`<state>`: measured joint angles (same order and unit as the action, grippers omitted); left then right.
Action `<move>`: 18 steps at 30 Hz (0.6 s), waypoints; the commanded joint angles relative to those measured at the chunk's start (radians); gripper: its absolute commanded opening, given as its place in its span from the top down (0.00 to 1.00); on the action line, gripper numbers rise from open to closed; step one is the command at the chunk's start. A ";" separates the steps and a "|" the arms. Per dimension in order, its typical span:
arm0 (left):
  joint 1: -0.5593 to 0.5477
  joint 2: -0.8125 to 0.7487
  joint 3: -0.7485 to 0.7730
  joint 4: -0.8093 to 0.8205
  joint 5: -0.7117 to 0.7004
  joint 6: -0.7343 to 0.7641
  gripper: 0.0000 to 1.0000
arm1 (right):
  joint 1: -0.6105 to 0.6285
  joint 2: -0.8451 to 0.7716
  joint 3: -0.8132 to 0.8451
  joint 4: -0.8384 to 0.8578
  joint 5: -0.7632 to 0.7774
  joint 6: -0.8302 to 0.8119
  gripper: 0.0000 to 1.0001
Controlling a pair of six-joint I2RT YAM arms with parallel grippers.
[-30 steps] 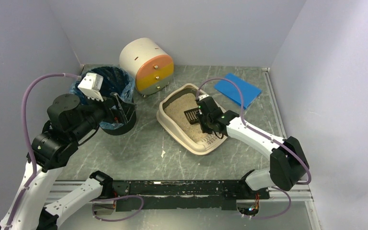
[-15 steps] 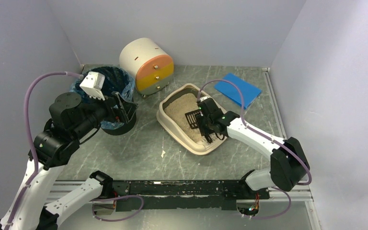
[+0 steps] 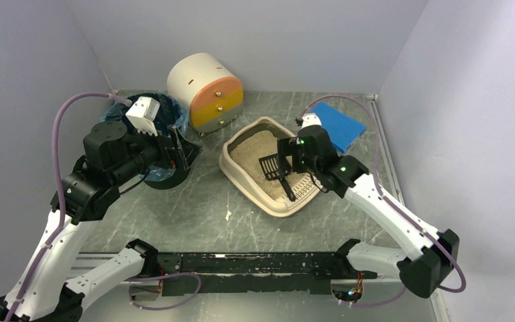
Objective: Clean the litter box
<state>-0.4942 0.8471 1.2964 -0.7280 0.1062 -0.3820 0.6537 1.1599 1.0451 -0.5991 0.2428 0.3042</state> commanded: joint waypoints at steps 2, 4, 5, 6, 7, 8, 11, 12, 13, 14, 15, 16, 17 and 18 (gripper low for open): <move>0.005 -0.002 -0.004 0.073 0.112 -0.024 0.01 | -0.006 -0.125 0.047 0.035 0.060 0.115 0.00; 0.005 -0.010 -0.024 0.099 0.141 -0.030 0.01 | -0.006 -0.180 0.048 0.047 0.063 0.110 0.00; 0.005 -0.017 -0.040 0.118 0.154 -0.038 0.01 | -0.006 -0.201 0.051 0.051 0.055 0.104 0.00; 0.005 -0.029 -0.061 0.142 0.165 -0.047 0.02 | -0.006 -0.216 0.054 0.053 0.044 0.101 0.00; 0.005 -0.039 -0.083 0.171 0.173 -0.064 0.02 | -0.005 -0.231 0.059 0.051 0.036 0.103 0.00; 0.005 -0.046 -0.100 0.188 0.181 -0.079 0.02 | -0.005 -0.241 0.067 0.045 0.028 0.107 0.00; 0.005 -0.055 -0.131 0.226 0.216 -0.114 0.01 | -0.006 -0.260 0.083 0.023 -0.009 0.132 0.00; 0.005 -0.057 -0.137 0.235 0.222 -0.124 0.02 | -0.006 -0.267 0.083 0.021 -0.020 0.142 0.00; 0.005 -0.058 -0.147 0.244 0.227 -0.134 0.01 | -0.006 -0.277 0.077 0.026 -0.033 0.151 0.00; 0.006 -0.060 -0.155 0.254 0.232 -0.143 0.01 | -0.006 -0.287 0.068 0.035 -0.043 0.157 0.00; 0.005 -0.061 -0.167 0.262 0.241 -0.151 0.01 | -0.006 -0.295 0.056 0.044 -0.055 0.162 0.00; 0.005 -0.064 -0.178 0.271 0.249 -0.157 0.01 | -0.005 -0.301 0.048 0.051 -0.062 0.168 0.00; 0.005 -0.064 -0.187 0.275 0.252 -0.162 0.01 | -0.006 -0.305 0.045 0.053 -0.065 0.175 0.00; 0.005 -0.065 -0.193 0.274 0.252 -0.165 0.01 | -0.006 -0.307 0.043 0.053 -0.065 0.178 0.00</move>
<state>-0.4942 0.7975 1.1297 -0.5297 0.3000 -0.5018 0.6537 0.8768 1.1042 -0.5682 0.2127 0.4419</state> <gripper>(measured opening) 0.985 0.997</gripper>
